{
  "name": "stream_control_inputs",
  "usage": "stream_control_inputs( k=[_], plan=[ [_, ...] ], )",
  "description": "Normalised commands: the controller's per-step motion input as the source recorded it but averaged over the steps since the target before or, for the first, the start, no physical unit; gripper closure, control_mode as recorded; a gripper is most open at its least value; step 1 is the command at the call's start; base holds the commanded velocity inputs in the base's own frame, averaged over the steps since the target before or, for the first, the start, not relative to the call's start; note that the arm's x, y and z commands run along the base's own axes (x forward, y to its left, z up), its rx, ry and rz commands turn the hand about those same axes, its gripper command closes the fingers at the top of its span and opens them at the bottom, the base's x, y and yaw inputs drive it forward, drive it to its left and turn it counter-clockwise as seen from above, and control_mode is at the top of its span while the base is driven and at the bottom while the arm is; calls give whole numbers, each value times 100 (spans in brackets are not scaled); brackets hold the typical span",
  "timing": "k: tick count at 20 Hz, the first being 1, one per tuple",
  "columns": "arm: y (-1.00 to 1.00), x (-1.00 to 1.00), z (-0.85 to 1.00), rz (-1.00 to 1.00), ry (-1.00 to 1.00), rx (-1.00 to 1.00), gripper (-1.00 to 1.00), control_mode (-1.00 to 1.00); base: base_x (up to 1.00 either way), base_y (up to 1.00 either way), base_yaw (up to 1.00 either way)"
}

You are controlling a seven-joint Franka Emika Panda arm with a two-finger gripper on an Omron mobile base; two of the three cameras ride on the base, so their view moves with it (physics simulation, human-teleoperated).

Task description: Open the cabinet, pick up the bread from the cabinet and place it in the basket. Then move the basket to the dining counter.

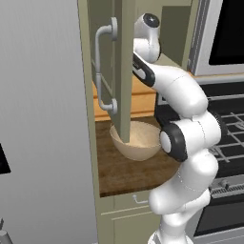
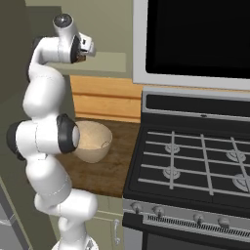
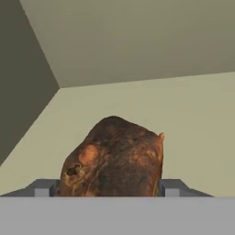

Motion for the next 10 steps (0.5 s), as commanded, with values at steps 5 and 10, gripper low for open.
stream_control_inputs(
  k=[5,10],
  plan=[
    [-71,-96,-3,0,-8,0,100,-100,0,0,0],
    [-18,-100,18,0,-4,1,100,-100,0,0,0]
  ],
)
